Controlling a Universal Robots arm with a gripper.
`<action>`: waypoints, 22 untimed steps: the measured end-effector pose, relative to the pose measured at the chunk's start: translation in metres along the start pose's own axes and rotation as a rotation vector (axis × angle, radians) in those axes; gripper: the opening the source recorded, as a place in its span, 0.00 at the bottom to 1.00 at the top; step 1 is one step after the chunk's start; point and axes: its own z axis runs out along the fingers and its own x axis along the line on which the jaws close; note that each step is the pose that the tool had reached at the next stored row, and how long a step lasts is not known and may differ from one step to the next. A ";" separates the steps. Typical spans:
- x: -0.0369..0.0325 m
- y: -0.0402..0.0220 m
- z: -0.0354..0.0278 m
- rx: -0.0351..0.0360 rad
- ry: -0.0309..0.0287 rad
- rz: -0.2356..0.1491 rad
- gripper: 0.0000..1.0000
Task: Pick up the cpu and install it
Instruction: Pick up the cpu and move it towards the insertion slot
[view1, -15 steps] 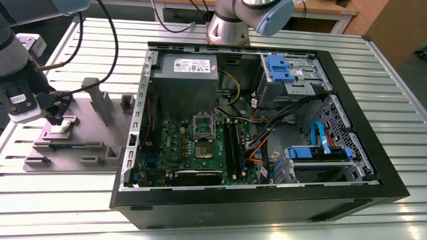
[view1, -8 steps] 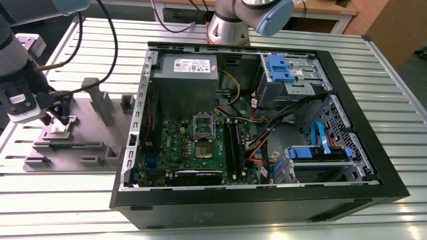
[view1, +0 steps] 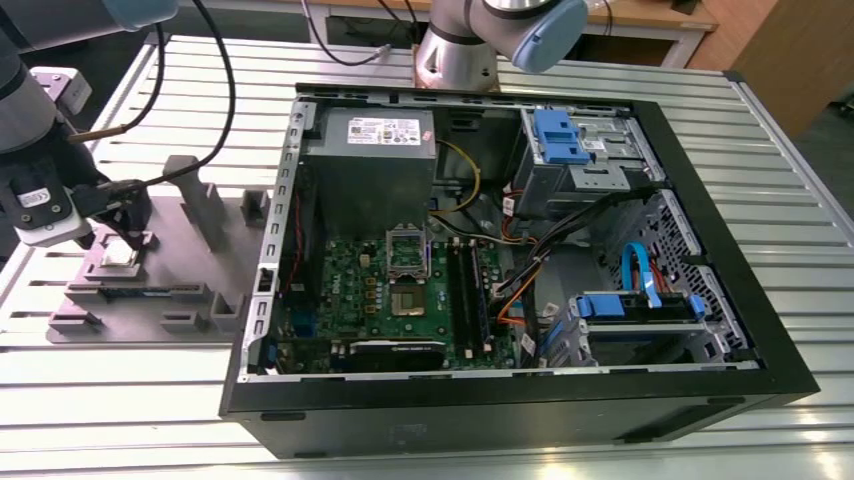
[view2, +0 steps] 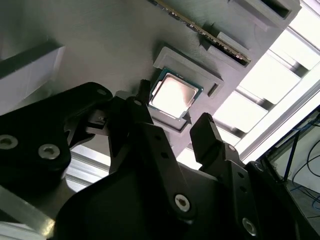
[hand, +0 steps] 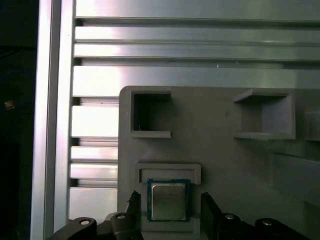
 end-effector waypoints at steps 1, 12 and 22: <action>0.0000 0.0000 0.0003 0.0000 0.0000 -0.008 0.59; 0.0030 0.0011 0.0098 0.0040 0.0010 -0.047 0.59; 0.0030 0.0009 0.0153 0.0125 0.0025 -0.074 0.59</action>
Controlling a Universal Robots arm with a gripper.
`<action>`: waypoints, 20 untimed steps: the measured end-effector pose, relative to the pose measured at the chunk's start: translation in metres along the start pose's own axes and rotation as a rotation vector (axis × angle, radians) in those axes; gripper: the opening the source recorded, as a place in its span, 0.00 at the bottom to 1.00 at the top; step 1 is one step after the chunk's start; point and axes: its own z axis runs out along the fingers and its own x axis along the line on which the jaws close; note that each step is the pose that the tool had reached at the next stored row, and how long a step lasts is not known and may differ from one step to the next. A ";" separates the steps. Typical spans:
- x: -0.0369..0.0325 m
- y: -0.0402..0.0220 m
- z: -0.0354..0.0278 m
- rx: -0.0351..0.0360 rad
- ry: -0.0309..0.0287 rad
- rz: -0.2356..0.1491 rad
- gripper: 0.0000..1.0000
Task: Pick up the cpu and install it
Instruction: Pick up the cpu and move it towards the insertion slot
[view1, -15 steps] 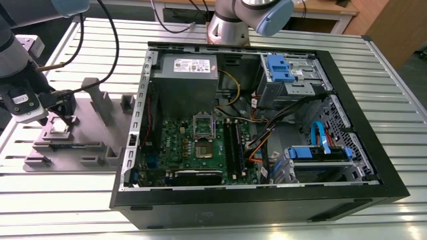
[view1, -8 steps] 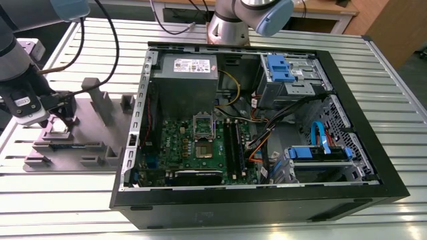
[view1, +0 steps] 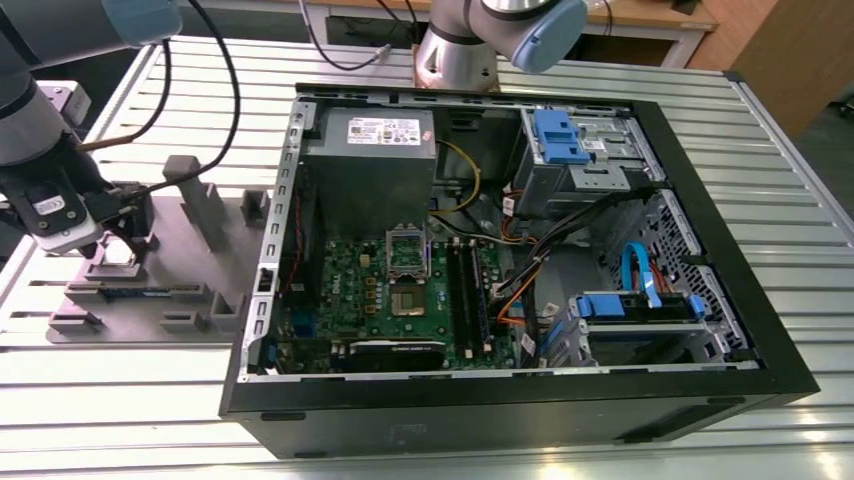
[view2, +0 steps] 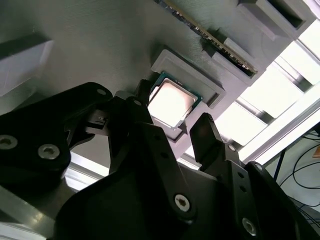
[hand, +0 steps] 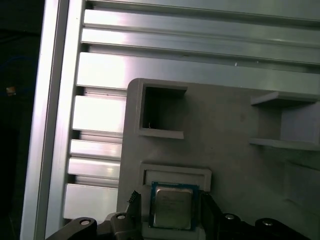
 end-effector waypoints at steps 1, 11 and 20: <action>-0.0001 0.0000 0.0002 0.0004 0.0003 -0.003 0.59; -0.0015 -0.0002 0.0025 0.0004 0.0003 -0.010 0.59; -0.0015 -0.0002 0.0041 0.0005 0.0003 -0.010 0.59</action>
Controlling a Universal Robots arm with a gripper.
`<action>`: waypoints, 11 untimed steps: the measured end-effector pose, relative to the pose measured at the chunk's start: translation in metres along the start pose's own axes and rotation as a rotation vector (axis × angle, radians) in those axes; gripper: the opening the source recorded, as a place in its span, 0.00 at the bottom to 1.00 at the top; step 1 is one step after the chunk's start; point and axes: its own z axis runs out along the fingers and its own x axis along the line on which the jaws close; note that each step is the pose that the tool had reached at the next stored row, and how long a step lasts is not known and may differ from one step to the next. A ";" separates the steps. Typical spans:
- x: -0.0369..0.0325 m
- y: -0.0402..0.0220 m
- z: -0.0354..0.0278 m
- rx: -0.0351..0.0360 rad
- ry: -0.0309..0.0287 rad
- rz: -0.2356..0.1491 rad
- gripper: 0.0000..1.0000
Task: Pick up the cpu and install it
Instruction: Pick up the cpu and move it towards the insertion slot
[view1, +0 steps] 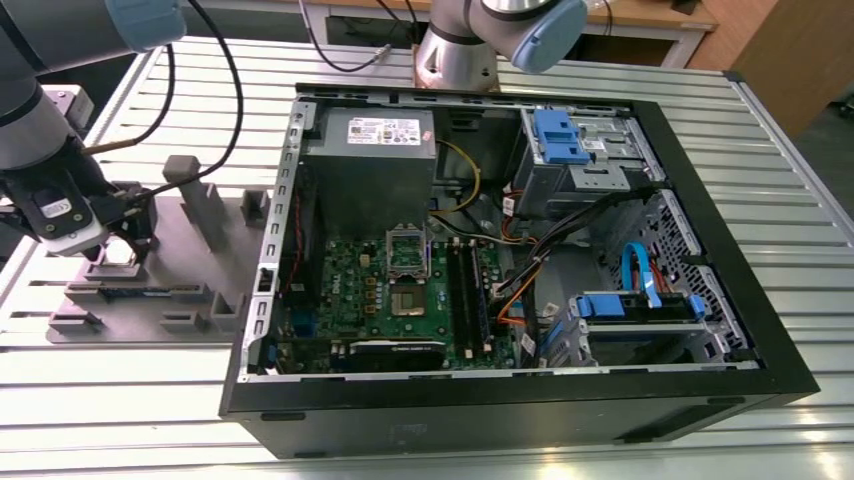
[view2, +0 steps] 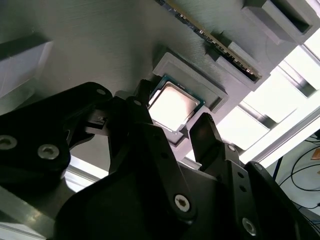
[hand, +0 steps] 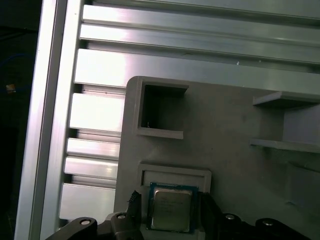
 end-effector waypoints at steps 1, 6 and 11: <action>0.0000 0.0000 0.0000 0.0000 0.0001 0.000 0.59; 0.0000 0.0000 0.0003 -0.0001 -0.0001 0.000 0.59; 0.0000 0.0000 0.0003 -0.0001 0.0000 0.000 0.59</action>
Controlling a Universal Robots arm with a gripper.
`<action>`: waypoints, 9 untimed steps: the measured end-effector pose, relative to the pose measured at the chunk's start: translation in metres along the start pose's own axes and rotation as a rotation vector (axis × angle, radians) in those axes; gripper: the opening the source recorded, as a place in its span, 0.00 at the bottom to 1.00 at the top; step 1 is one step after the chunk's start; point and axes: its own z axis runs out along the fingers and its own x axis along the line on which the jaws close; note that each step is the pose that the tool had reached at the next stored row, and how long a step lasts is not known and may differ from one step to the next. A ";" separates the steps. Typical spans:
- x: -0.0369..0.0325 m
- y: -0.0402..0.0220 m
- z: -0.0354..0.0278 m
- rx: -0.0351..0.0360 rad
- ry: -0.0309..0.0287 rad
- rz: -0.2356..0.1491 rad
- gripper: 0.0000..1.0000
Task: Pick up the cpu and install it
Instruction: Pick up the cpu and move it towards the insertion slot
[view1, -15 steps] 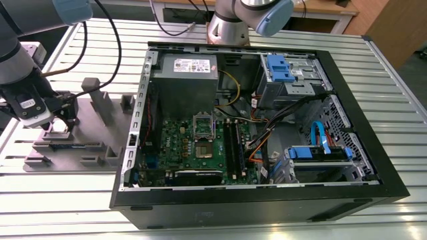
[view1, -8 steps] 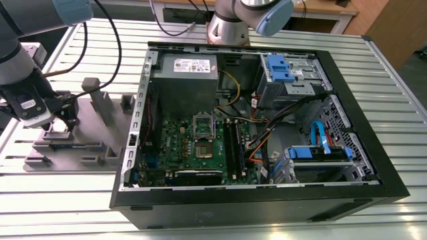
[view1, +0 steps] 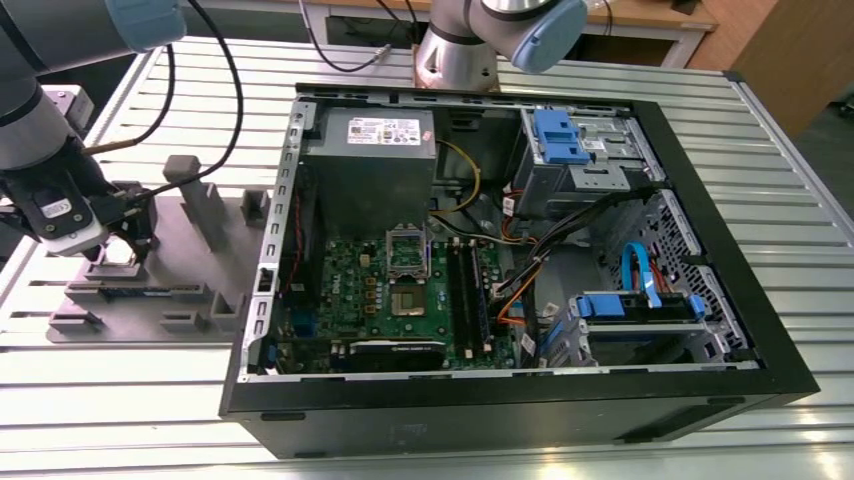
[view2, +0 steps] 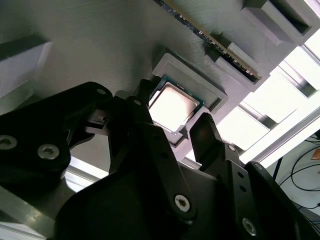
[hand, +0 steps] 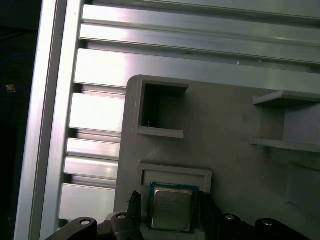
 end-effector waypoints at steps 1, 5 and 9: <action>0.0000 0.0000 0.0000 0.0000 0.0000 0.000 0.59; 0.0000 0.0000 0.0000 0.0000 0.0000 0.000 0.51; 0.0000 0.0000 0.0001 0.0000 0.0000 0.000 0.47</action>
